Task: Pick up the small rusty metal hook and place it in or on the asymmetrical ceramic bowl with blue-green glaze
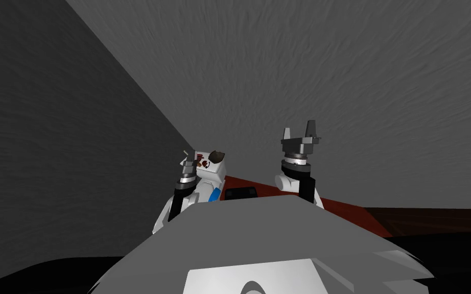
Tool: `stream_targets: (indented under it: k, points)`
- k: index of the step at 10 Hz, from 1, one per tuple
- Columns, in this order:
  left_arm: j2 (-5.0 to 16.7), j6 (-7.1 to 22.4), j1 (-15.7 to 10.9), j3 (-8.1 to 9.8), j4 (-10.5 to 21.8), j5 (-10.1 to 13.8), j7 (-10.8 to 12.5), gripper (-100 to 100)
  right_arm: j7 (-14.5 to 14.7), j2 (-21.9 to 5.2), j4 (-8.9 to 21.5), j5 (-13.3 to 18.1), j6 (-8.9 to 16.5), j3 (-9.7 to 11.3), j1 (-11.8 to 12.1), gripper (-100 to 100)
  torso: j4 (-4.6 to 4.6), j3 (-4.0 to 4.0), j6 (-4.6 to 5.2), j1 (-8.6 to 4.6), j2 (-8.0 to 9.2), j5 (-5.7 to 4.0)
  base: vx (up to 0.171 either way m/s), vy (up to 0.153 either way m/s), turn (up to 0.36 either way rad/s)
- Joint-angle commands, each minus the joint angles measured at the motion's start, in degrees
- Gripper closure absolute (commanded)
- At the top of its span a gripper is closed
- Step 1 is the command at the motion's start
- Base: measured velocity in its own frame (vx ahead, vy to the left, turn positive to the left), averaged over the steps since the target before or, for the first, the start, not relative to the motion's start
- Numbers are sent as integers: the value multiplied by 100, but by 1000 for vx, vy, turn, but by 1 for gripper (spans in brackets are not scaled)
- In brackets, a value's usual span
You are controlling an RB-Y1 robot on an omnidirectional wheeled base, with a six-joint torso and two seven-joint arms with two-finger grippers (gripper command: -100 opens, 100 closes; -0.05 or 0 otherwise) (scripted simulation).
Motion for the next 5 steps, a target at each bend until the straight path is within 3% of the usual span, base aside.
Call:
stream_targets:
  k: [1, 2, 5]
  points:
    - [162, 59, -16, -33, 275, -150, -100, -100, 0, 0, 0, 0, 0, 0, 0, 0, 0, 0, 0, 0, 0, 0, -4, 16, 46]
    - [162, 59, -16, -33, 275, -150, -100, -100, 0, 0, 0, 0, 0, 0, 0, 0, 0, -1, 1, -1, -1, 0, -3, 9, 14]
    - [481, 139, 81, -49, 640, -374, -232, -100, 0, 0, 0, 0, 0, 0, 0, 0, -1, -3, 1, -2, -5, 0, 2, 11, 35]
